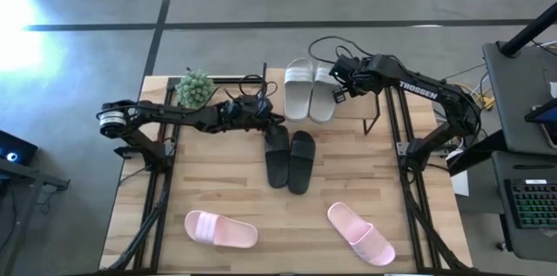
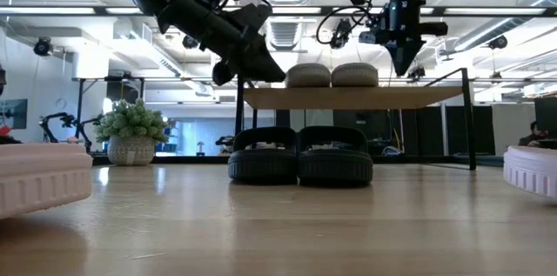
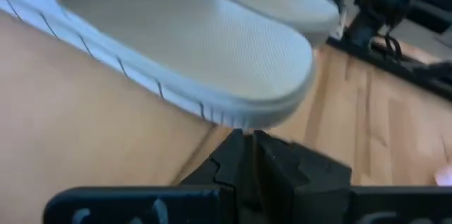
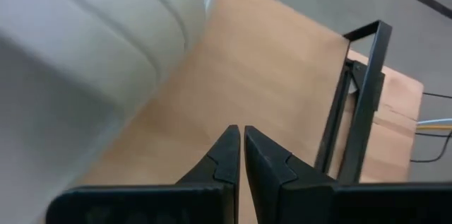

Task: Pick and place slides into the shelf
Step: Adjust the gray slipper on the shelf, then move the right pink slipper to the top right of the table

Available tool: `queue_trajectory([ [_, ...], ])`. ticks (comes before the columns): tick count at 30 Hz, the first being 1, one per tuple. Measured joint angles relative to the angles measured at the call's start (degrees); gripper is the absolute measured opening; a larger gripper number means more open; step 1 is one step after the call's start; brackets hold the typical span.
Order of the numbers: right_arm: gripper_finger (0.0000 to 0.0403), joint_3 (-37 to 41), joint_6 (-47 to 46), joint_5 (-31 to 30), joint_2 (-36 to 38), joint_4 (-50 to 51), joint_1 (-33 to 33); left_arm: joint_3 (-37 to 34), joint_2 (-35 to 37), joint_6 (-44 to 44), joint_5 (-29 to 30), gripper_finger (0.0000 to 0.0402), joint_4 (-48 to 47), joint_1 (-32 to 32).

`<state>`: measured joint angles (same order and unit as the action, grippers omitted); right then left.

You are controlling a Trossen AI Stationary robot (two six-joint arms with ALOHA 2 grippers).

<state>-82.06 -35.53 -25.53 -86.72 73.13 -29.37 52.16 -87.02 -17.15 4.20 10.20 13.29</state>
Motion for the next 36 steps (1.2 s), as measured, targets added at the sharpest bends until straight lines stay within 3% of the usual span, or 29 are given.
queue_trajectory([
  [8,0.0012,0.0,-1.1,4.41,5.24,3.46,8.74,-1.38,1.35,0.85,-5.58,0.0018,-5.04,-3.48],
  [14,0.0012,0.0,-5.67,7.8,10.01,3.39,22.9,-3.23,4.18,5.96,-8.01,0.0018,-6.63,-9.31],
  [18,0.0013,-0.04,-19.26,8.54,10.75,4.9,33.43,-3.41,5.42,7.54,-8.37,0.0018,-7.84,-12.06],
  [23,0.0013,0.52,-39.41,13.95,8.02,7.73,44.4,-3.45,5.44,7.46,-9.43,0.0018,-7.81,-13.1],
  [29,0.0023,1.51,-59.89,25.67,2.01,7.71,54.81,-3.56,5.44,7.43,-9.23,0.0018,-7.83,-13.04],
  [36,0.01,1.57,-75.28,42.36,-6.2,5.92,62.97,-3.85,5.44,9.26,-9.23,0.0018,-8.26,-13.04],
])
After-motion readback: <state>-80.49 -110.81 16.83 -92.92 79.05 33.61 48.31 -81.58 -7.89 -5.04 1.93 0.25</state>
